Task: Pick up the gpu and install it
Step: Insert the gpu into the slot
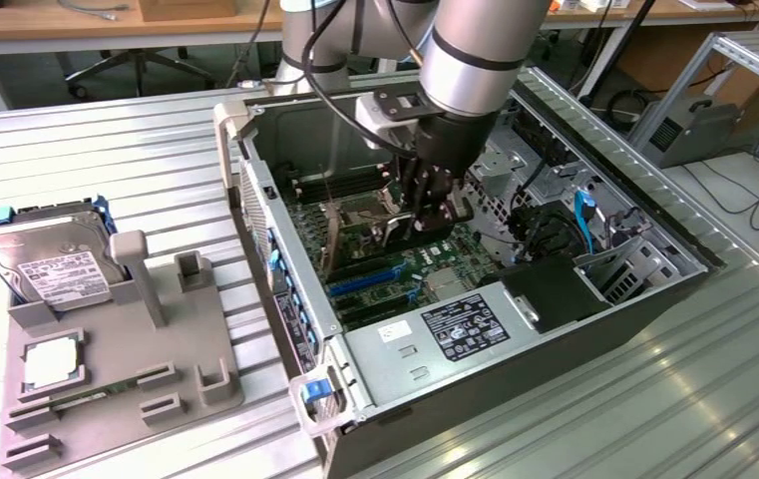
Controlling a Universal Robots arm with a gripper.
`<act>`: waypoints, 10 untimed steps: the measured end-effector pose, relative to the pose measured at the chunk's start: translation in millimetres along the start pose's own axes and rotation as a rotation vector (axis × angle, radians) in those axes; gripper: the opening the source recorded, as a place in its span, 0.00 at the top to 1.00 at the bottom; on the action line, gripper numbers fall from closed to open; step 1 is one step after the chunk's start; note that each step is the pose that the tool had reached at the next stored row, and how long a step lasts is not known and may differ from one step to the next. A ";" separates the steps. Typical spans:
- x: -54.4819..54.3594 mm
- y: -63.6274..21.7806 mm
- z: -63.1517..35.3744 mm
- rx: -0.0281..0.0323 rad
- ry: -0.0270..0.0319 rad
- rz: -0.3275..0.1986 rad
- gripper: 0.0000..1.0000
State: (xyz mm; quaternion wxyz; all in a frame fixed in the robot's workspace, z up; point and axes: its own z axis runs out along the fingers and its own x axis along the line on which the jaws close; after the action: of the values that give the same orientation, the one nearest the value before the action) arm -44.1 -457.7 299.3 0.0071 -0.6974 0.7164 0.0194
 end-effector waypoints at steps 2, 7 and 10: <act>0.2 1.1 3.5 -0.0001 -0.0009 -0.001 0.73; 0.5 3.2 8.3 0.0000 -0.0033 -0.004 0.73; 0.9 4.3 11.5 0.0001 -0.0060 -0.009 0.73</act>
State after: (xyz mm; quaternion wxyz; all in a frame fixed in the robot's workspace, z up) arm -48.7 -458.0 287.8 0.0094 -0.7007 0.7131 0.0214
